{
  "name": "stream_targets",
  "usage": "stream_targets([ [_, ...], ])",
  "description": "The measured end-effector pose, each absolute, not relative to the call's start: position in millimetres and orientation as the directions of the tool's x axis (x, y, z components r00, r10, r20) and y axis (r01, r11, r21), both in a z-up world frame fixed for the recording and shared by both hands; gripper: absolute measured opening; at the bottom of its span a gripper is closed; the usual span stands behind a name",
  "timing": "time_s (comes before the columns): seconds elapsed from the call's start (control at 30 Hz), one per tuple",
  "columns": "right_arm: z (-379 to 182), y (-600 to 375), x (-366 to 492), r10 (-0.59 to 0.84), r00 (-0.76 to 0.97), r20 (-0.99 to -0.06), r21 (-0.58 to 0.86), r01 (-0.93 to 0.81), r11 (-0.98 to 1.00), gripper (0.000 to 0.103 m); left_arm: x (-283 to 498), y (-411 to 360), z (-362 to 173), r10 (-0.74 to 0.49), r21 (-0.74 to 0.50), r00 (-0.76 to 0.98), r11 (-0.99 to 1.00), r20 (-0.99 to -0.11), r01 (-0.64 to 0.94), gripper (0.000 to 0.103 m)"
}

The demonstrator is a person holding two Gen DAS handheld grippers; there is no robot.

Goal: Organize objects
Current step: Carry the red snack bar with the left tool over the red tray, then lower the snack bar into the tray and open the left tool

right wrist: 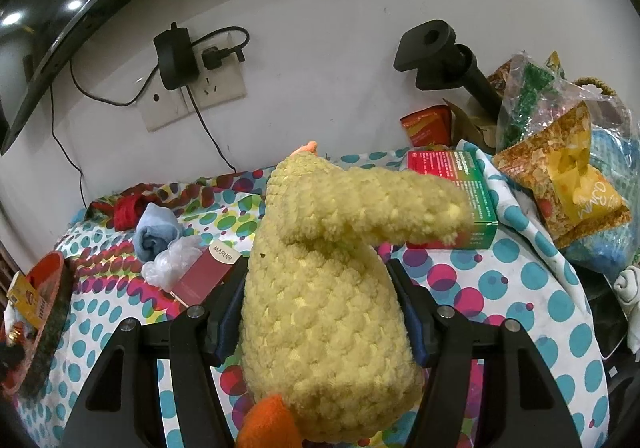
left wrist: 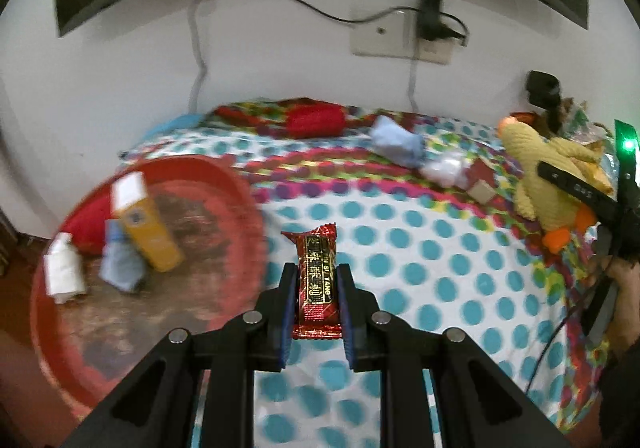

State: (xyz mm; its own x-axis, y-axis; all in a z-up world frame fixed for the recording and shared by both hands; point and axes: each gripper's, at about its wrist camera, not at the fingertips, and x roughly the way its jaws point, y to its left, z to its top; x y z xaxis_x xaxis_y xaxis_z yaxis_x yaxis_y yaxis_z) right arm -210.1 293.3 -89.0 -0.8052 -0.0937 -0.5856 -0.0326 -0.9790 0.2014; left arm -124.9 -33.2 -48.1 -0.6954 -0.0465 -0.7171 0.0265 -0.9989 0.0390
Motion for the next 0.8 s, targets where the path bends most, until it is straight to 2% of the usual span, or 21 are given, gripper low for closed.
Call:
stream_targets([
  [0.17,-90,296,-211,-0.099,-0.802,-0.590,0.222,-0.043,-0.974,0.062,-117,-80,-32,-0.115,0.059,-0.693,-0.993,-0.712,0.104,0.019],
  [0.3,-91,296,-213,-0.099,-0.798,-0.595,0.219,-0.042,-0.975,0.062,-113,-133,-16,-0.130,-0.011,-0.685,-0.980,-0.717,0.198,0.019],
  [0.4,-91,294,-213,-0.089,-0.795,-0.600,0.204,-0.044,-0.978,0.062,-116,-172,-8,-0.187,-0.003,-0.674,-0.963,-0.715,0.270,0.020],
  [0.6,-92,295,-213,-0.093,-0.796,-0.598,0.209,-0.043,-0.977,0.062,-137,-232,-20,-0.206,-0.038,-0.615,-0.932,-0.761,0.360,0.020],
  [0.8,-93,295,-214,-0.091,-0.796,-0.599,0.205,-0.042,-0.978,0.063,-164,-250,-32,-0.181,-0.060,-0.612,-0.934,-0.770,0.352,0.020],
])
